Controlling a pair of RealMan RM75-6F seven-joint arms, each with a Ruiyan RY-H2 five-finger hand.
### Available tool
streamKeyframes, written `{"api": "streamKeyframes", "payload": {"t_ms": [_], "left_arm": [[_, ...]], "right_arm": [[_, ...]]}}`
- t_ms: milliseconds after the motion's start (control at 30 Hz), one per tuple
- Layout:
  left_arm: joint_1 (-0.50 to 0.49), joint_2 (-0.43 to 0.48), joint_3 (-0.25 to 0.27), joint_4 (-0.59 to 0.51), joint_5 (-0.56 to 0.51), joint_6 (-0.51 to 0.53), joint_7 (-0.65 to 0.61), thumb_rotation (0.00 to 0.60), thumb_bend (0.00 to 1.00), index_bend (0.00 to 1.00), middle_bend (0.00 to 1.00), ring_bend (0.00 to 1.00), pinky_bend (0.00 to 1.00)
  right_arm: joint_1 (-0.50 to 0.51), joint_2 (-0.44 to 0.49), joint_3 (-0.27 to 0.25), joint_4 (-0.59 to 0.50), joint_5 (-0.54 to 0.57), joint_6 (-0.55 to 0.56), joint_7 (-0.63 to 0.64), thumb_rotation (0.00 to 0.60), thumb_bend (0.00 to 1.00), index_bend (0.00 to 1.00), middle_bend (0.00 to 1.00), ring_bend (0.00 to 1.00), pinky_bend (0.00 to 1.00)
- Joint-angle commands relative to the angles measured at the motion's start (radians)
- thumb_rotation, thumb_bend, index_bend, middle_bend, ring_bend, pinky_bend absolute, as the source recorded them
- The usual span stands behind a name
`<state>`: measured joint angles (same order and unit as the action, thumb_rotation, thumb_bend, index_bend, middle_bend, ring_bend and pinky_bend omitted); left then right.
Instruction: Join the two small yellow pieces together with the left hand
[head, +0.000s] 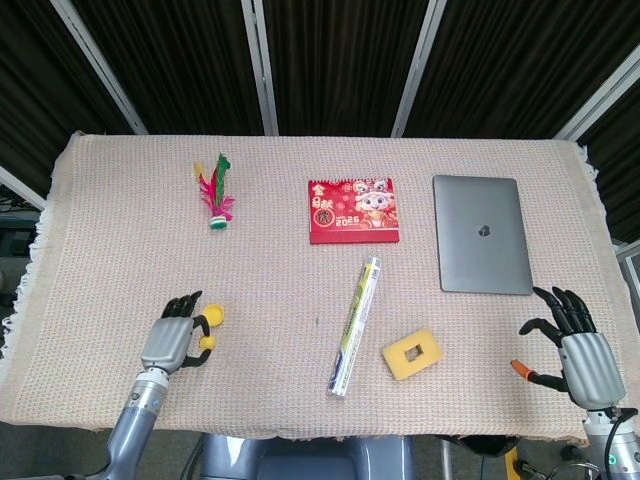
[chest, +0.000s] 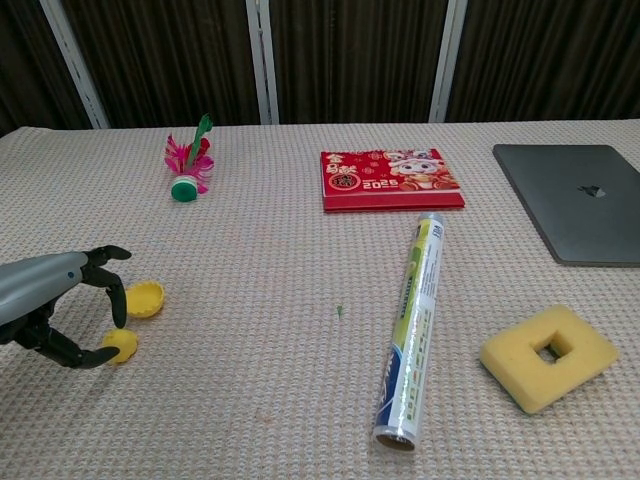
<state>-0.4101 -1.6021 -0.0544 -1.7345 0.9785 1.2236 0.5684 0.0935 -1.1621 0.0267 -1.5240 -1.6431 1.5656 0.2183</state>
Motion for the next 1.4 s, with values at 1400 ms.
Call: {"api": "streamKeyframes", "payload": {"t_ms": [1400], "left_arm": [[0.010,-0.019,0.002,0.028,0.007,0.031,0.014,0.600,0.36,0.53,0.00,0.00,0.00]], "right_arm": [[-0.001,0.000,0.001,0.000,0.001,0.002,0.000,0.600,0.00,0.48,0.08,0.00,0.00]]}}
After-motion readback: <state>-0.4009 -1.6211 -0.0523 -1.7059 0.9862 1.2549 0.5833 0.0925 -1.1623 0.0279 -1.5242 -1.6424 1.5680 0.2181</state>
